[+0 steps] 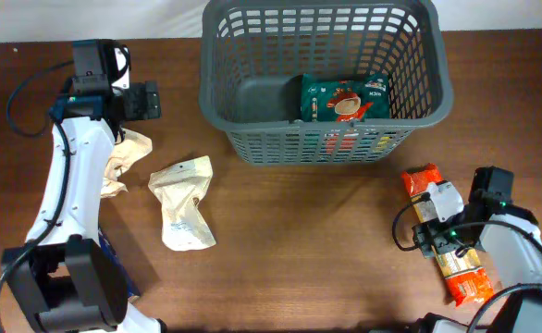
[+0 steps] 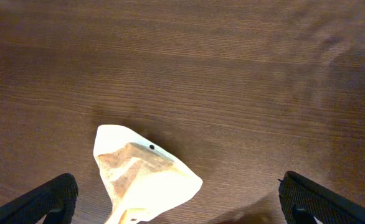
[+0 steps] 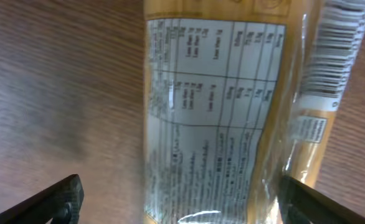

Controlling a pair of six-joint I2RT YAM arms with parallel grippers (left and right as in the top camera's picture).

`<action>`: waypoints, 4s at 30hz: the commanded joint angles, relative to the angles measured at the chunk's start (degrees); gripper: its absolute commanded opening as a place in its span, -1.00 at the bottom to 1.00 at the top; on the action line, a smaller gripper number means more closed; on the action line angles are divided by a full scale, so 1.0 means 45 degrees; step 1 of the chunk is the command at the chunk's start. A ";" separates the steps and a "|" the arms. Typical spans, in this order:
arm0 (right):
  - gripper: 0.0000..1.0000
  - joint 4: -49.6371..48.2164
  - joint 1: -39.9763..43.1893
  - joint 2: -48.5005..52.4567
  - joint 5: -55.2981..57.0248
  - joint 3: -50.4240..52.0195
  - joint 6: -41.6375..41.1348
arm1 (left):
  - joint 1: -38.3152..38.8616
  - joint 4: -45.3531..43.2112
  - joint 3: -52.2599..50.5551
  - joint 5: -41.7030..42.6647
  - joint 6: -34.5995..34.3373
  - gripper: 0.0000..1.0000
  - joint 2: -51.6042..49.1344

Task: Pack container
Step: 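Grasp the orange-capped snack bar with the right gripper, then carry the snack bar over the basket and release it inside, then reach the right gripper to the mint-green packet and grasp it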

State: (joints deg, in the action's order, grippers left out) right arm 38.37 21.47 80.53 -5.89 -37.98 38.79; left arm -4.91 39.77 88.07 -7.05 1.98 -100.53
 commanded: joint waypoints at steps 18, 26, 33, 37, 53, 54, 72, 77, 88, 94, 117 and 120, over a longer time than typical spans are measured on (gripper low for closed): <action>-0.93 -0.2705 0.0083 0.1734 -0.1122 0.0889 0.0083 | -0.0053 -0.0024 0.0019 0.0049 0.0199 0.98 -0.0092; -0.93 -0.2341 0.0097 0.1039 0.0549 -0.1690 -0.0729 | -0.0053 -0.0034 0.0019 0.0044 0.0199 0.99 -0.0092; -0.93 -0.2152 0.1389 0.0588 0.0306 -0.7310 -0.2239 | -0.0053 -0.0034 0.0019 0.0044 0.0199 0.99 -0.0092; -0.92 -0.2176 0.1637 0.0588 -0.1345 -0.9831 -0.2555 | -0.0053 -0.0034 0.0019 0.0044 0.0199 0.99 -0.0092; -0.93 -0.7359 -0.4580 0.1617 -0.6562 -1.5242 -0.5202 | -0.0053 -0.0078 0.0019 0.0044 0.0209 0.99 -0.0092; -0.93 -0.7344 -0.4945 0.1894 -0.6562 -1.5242 -0.5202 | -0.0053 -0.0078 0.0019 0.0044 0.0209 0.99 -0.0092; -0.93 -0.4182 -0.6237 0.7509 -1.2944 -1.5227 -0.5013 | -0.0053 -0.0078 0.0019 0.0044 0.0350 0.99 -0.0092; -0.12 -0.4284 -0.6256 0.7509 -1.2915 -1.5232 -0.5022 | -0.0053 -0.0078 0.0019 0.0044 0.0350 0.99 -0.0092; 0.98 -0.4648 -0.5872 0.7261 -1.2667 -1.5625 -0.5518 | -0.0053 -0.0078 0.0019 0.0039 0.0355 0.99 -0.0092; 0.98 -0.4590 -0.4250 0.6110 -1.0618 -1.7612 -0.7791 | -0.0053 -0.0078 0.0019 0.0039 0.0355 0.99 -0.0092; 0.98 1.3104 0.6708 0.3861 0.3643 -1.6786 -1.8544 | -0.0053 -0.0083 0.0019 0.0063 0.0350 0.99 -0.0092; 0.98 1.3104 0.7441 0.2744 0.4381 -1.4727 -2.2824 | -0.0053 -0.0083 0.0019 0.0481 0.0350 0.99 -0.0160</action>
State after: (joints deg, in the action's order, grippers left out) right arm 97.01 52.38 99.07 9.30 -111.33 -41.60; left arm -4.91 39.57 88.07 -6.98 2.63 -100.53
